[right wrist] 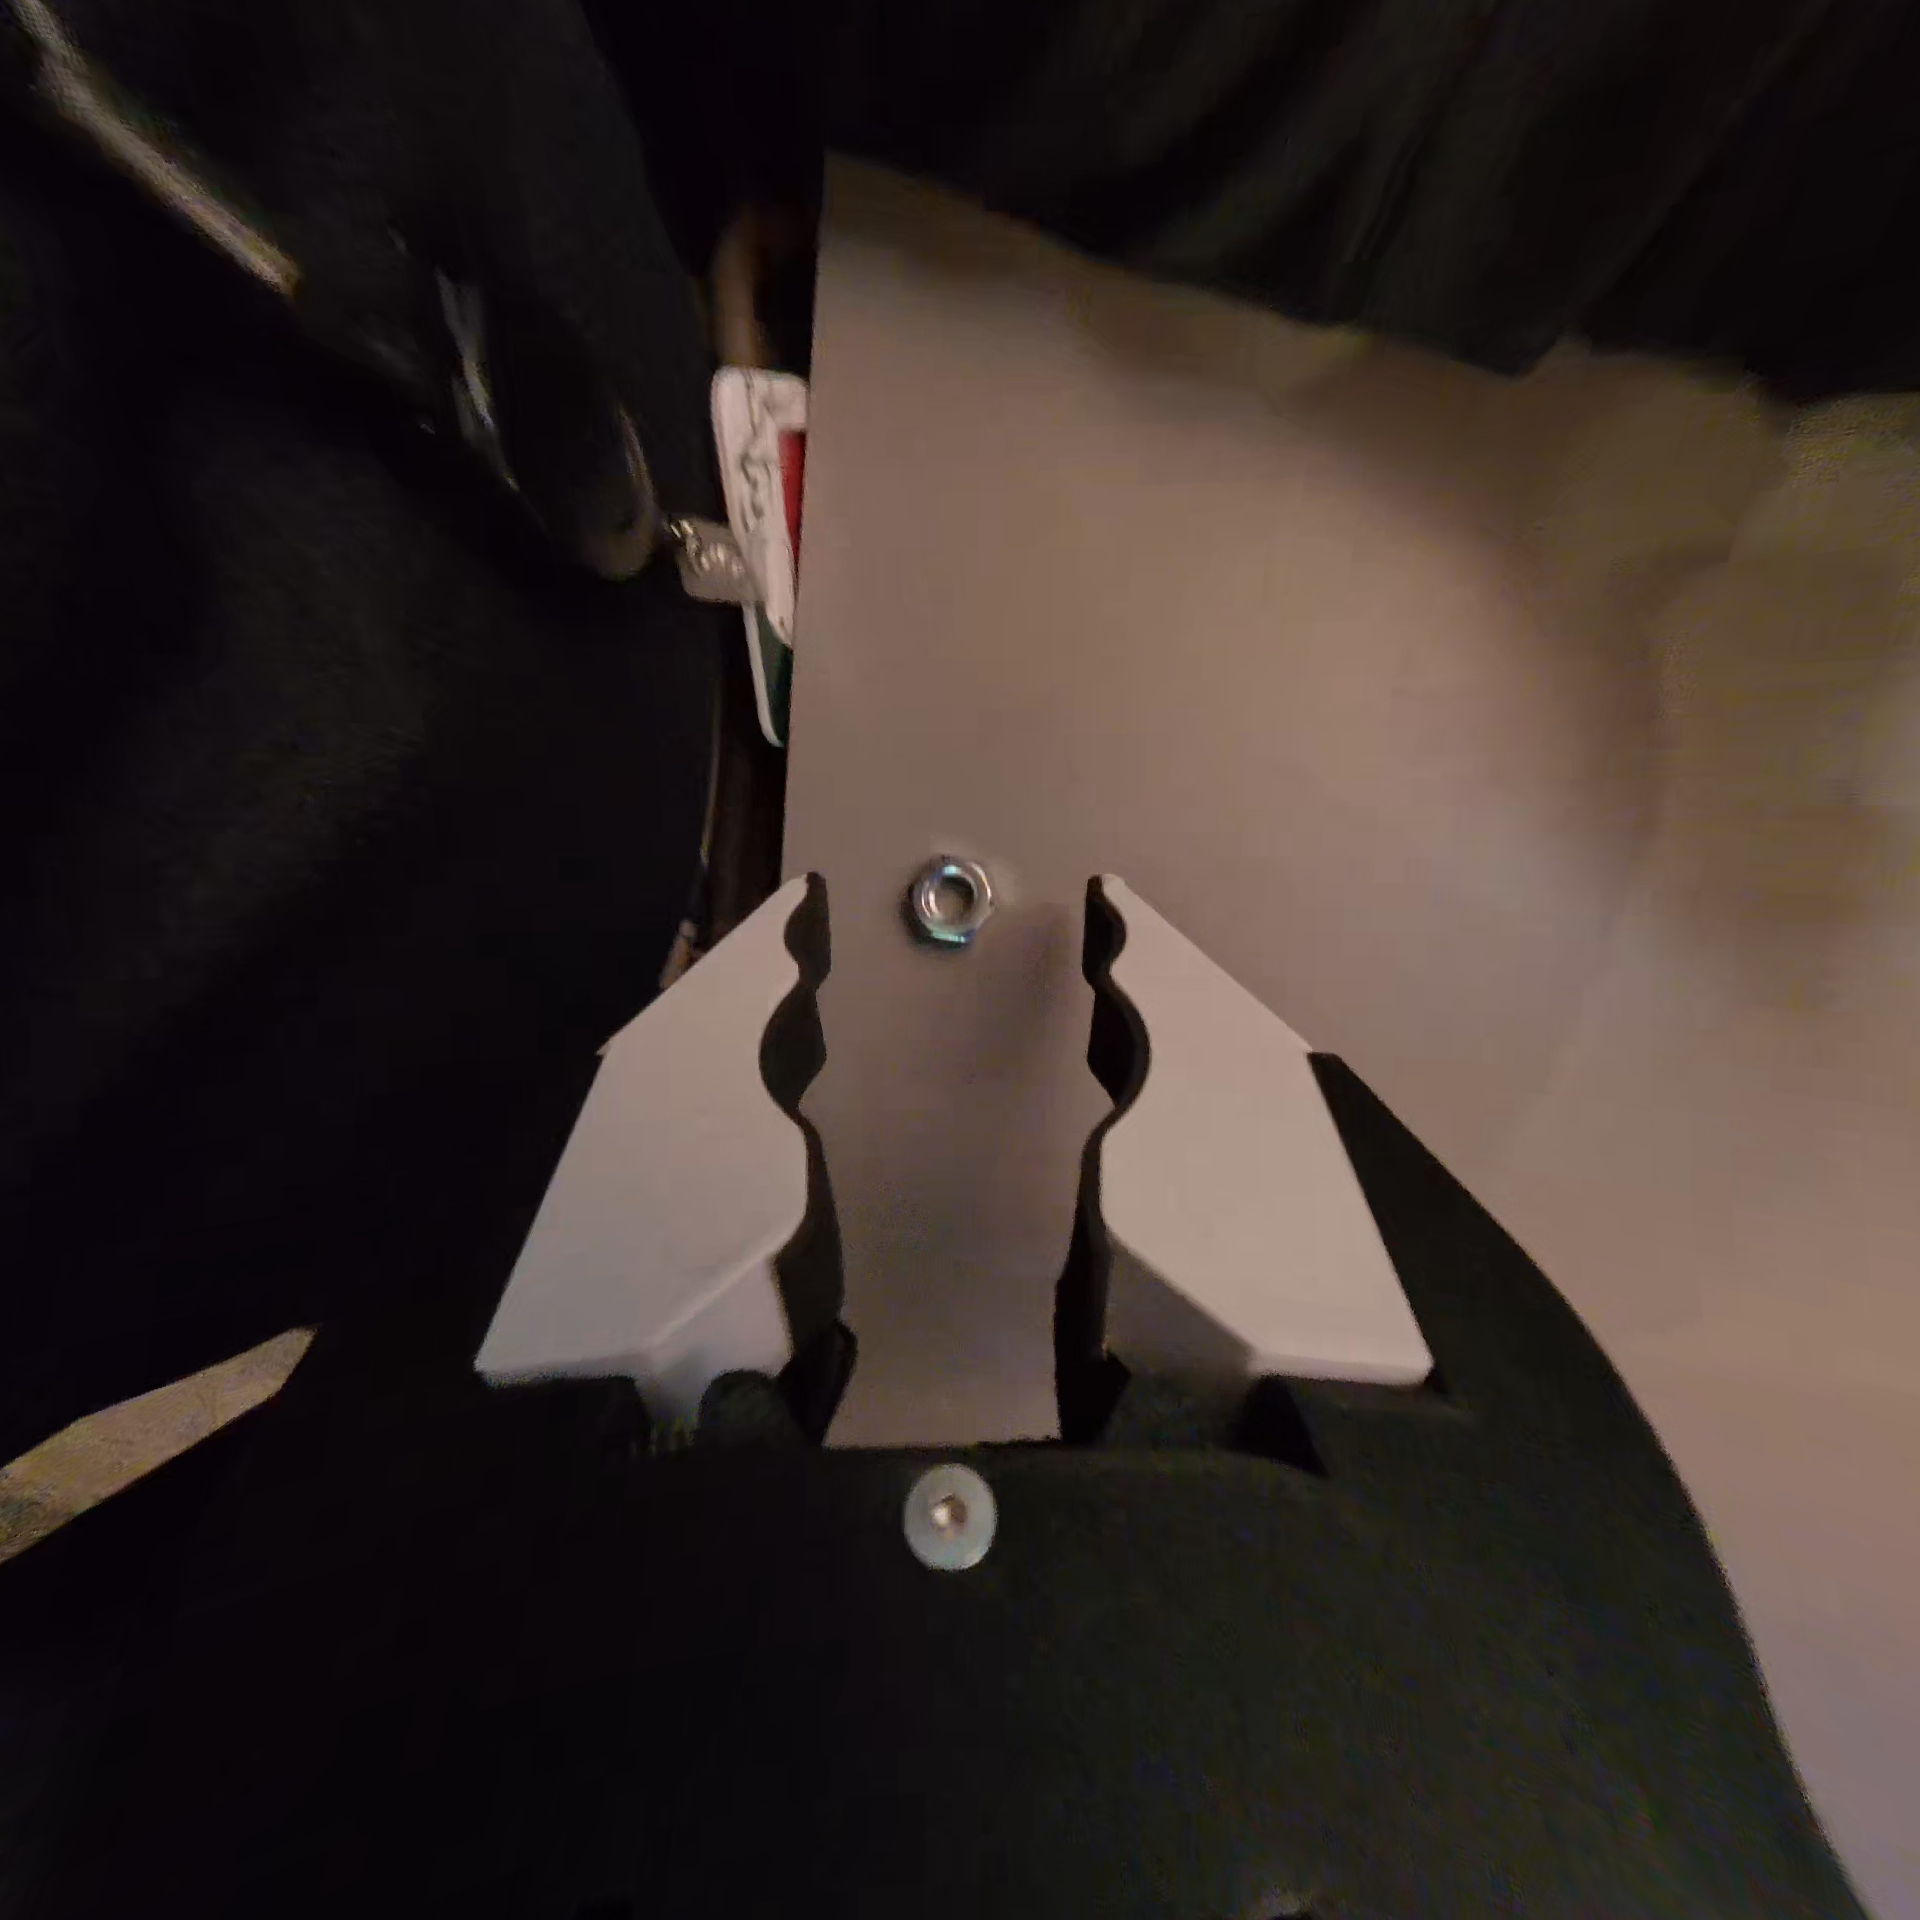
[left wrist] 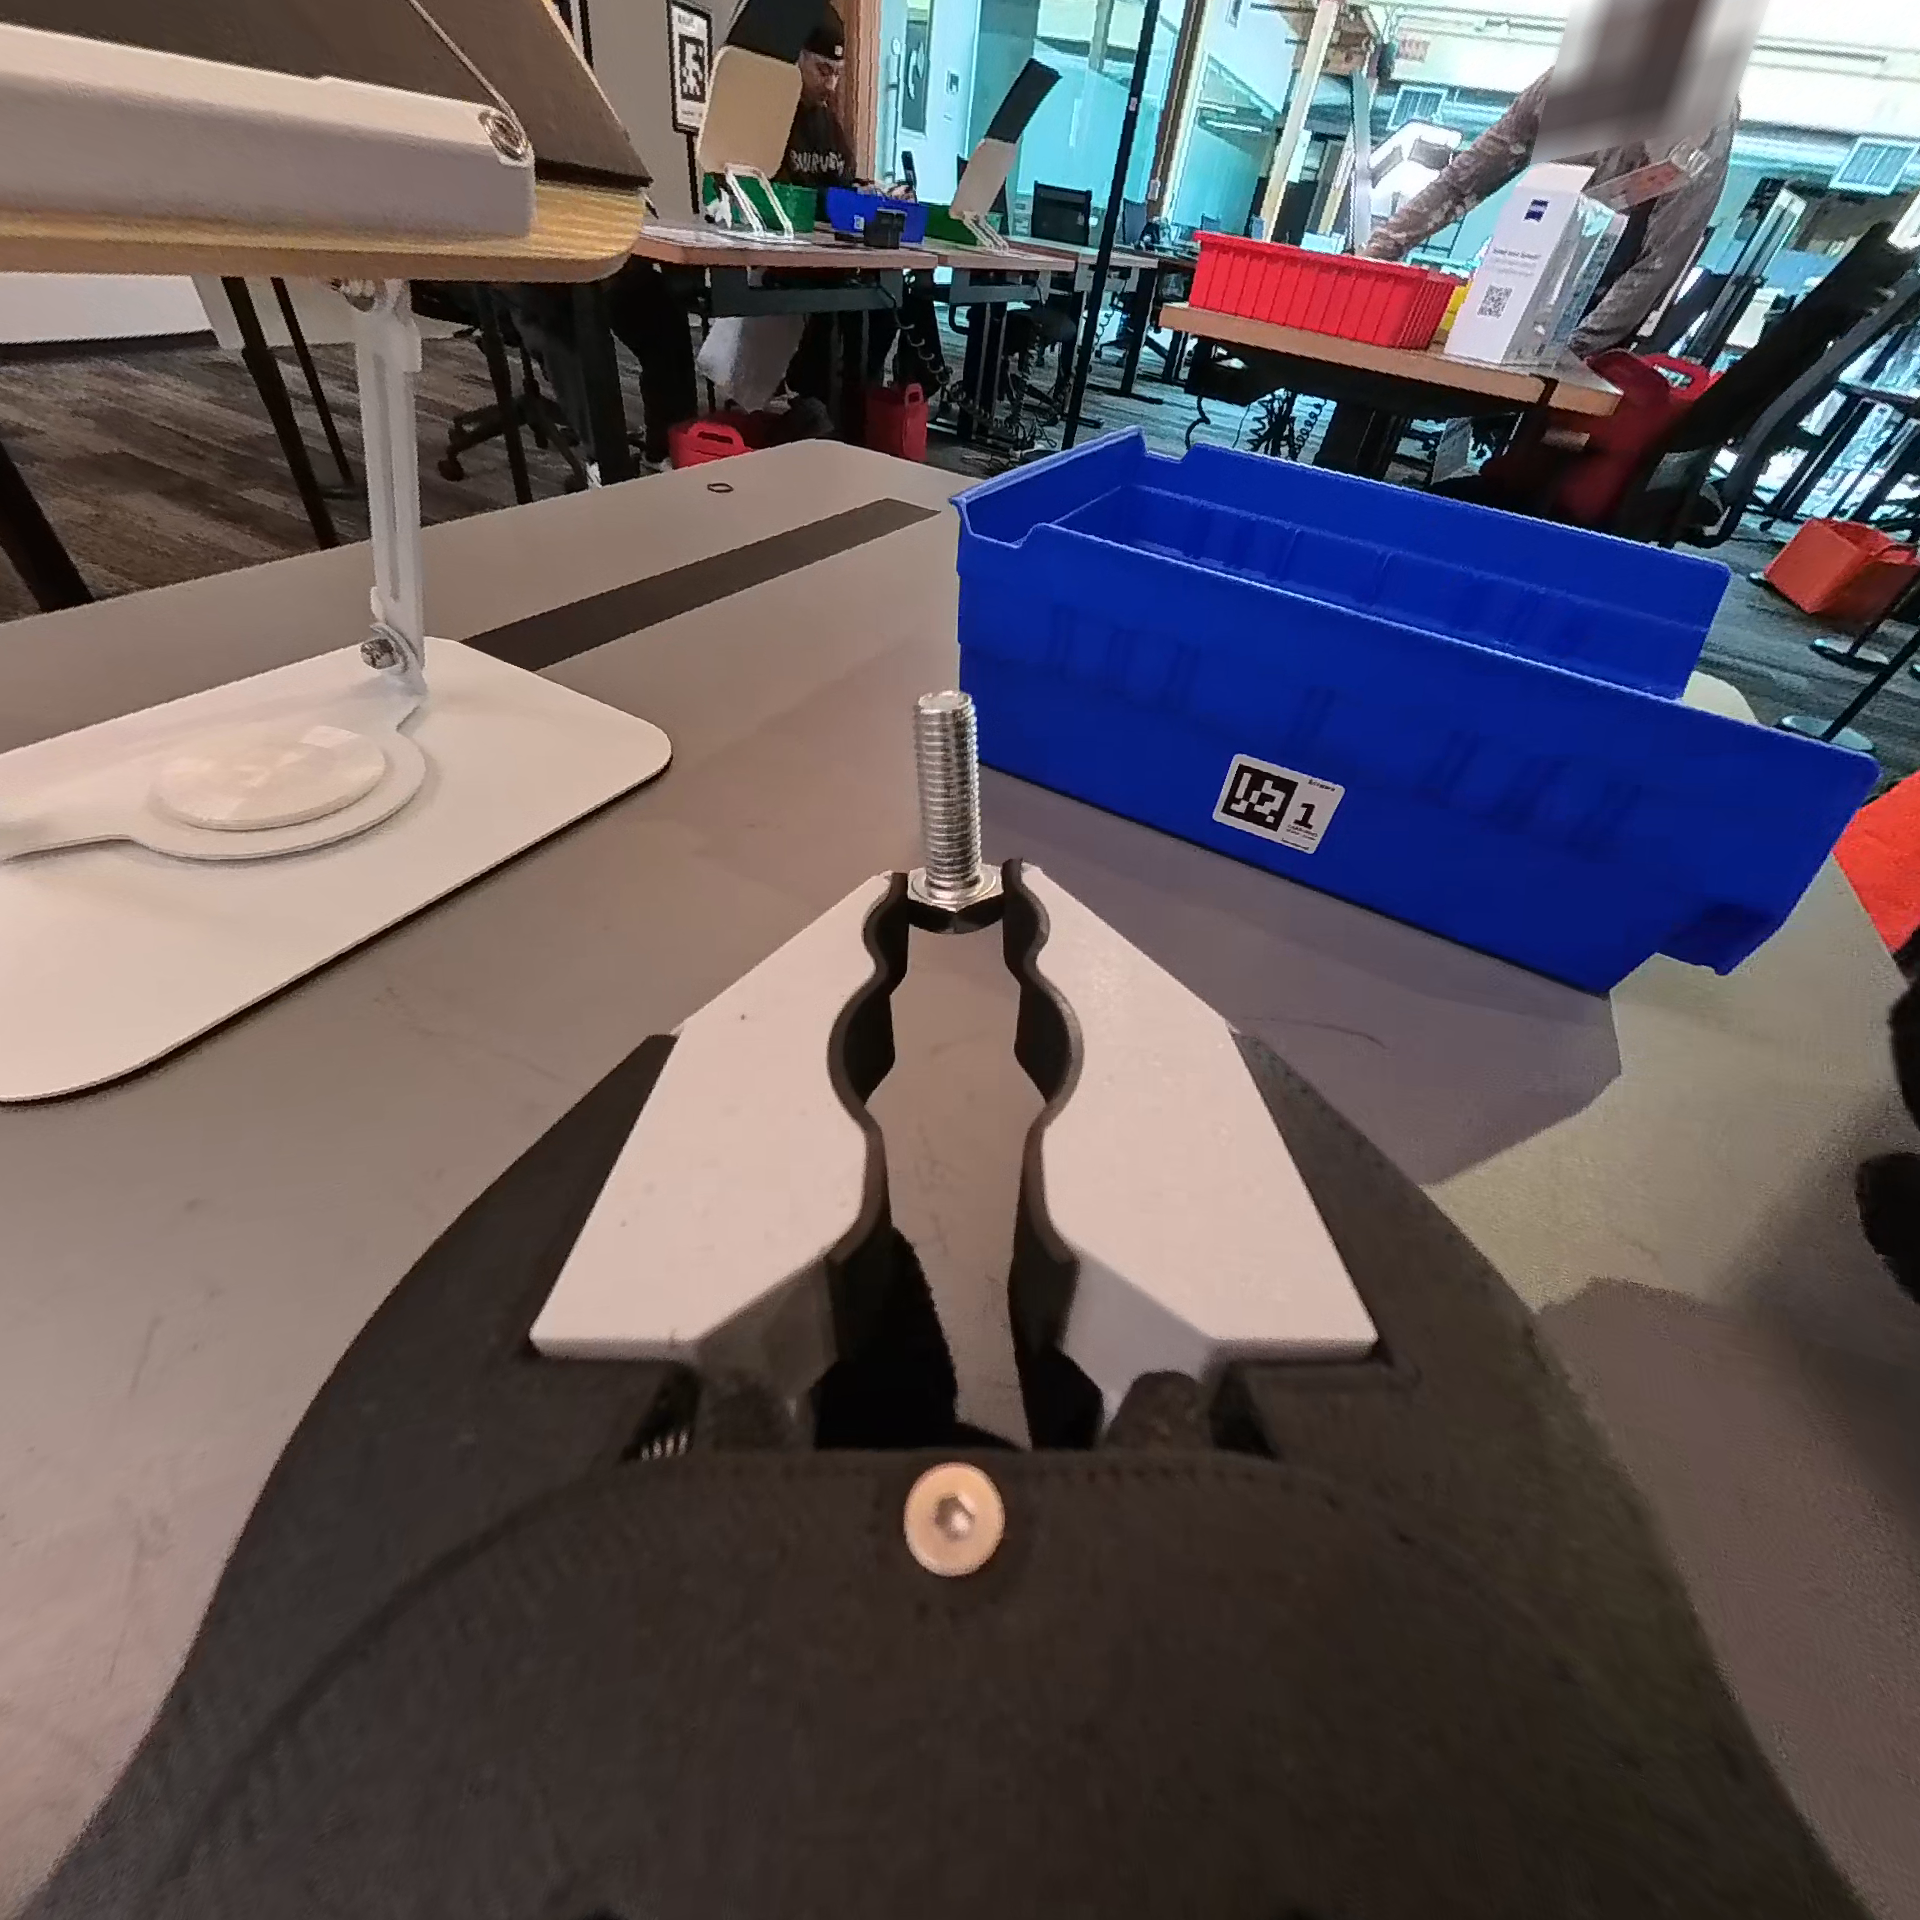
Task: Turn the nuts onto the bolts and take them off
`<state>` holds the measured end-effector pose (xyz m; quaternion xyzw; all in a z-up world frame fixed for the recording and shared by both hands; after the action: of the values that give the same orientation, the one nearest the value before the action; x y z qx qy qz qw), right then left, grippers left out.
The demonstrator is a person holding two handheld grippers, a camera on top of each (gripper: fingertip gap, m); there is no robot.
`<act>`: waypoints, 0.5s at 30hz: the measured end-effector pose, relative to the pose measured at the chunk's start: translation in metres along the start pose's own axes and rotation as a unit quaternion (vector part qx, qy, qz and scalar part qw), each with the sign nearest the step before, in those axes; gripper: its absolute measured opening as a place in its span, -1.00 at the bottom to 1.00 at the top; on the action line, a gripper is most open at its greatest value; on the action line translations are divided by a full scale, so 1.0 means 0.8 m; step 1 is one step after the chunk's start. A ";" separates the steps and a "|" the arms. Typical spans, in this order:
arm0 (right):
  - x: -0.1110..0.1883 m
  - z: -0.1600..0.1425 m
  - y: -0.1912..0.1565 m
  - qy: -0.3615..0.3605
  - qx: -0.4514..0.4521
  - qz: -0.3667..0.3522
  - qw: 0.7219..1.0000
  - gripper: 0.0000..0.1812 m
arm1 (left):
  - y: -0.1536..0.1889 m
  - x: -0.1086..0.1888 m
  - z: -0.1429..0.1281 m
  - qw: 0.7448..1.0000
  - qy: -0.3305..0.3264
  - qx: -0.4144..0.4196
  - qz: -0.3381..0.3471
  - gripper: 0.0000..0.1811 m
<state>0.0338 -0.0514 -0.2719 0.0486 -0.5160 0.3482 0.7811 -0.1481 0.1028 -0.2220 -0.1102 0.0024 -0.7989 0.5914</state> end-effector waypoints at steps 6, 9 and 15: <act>-0.012 -0.015 -0.007 -0.010 -0.002 -0.020 1.000 -0.62 | 0.001 0.000 0.000 1.000 -0.002 -0.004 -0.001 -0.83; -0.013 -0.014 -0.008 -0.004 0.018 -0.024 1.000 -0.63 | 0.002 -0.001 -0.001 1.000 -0.003 -0.005 -0.003 -0.83; -0.018 -0.005 -0.005 -0.045 0.120 -0.018 0.992 -0.67 | 0.002 -0.001 -0.001 1.000 -0.004 -0.005 -0.005 -0.83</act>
<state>0.0364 -0.0597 -0.2847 0.1673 -0.5044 0.3911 0.7514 -0.1463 0.1033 -0.2232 -0.1163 0.0030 -0.8012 0.5870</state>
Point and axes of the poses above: each gripper's, where its closed fingertips meet, x back along the fingers, z out of its top, y = z × x across the jaws, the point moved 3 cm from there along x, back along the fingers, and after that the axes turned 15 degrees about -x, right-handed, at the moved point
